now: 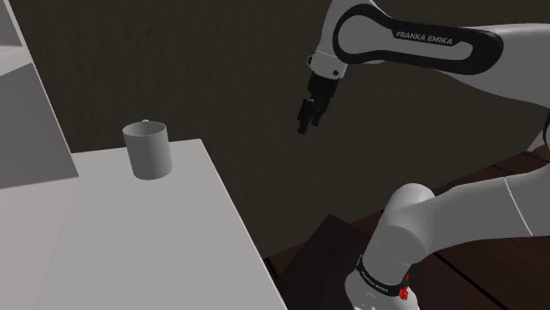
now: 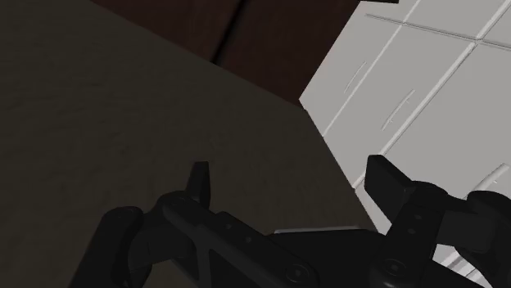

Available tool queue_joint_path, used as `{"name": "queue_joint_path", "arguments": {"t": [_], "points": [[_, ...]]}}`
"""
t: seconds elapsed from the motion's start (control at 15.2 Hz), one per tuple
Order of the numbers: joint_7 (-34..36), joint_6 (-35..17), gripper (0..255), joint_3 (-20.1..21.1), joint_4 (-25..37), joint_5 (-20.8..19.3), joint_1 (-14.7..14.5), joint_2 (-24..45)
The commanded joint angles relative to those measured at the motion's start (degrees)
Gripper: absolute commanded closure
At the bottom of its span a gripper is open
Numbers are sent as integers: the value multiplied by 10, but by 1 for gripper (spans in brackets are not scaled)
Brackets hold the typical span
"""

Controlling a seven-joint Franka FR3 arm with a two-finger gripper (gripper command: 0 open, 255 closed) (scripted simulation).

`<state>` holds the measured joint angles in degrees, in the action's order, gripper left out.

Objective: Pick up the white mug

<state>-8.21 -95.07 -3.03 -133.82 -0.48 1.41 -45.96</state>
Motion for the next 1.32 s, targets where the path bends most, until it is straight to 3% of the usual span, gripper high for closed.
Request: {"name": "queue_joint_path", "arguments": {"t": [0.0,0.66,1.25], "points": [[0,0,0,0,0,0,0,0],[139,-27,0,116,93,55,-28,108],[268,-36,0,215,236,53,-35,247]]}}
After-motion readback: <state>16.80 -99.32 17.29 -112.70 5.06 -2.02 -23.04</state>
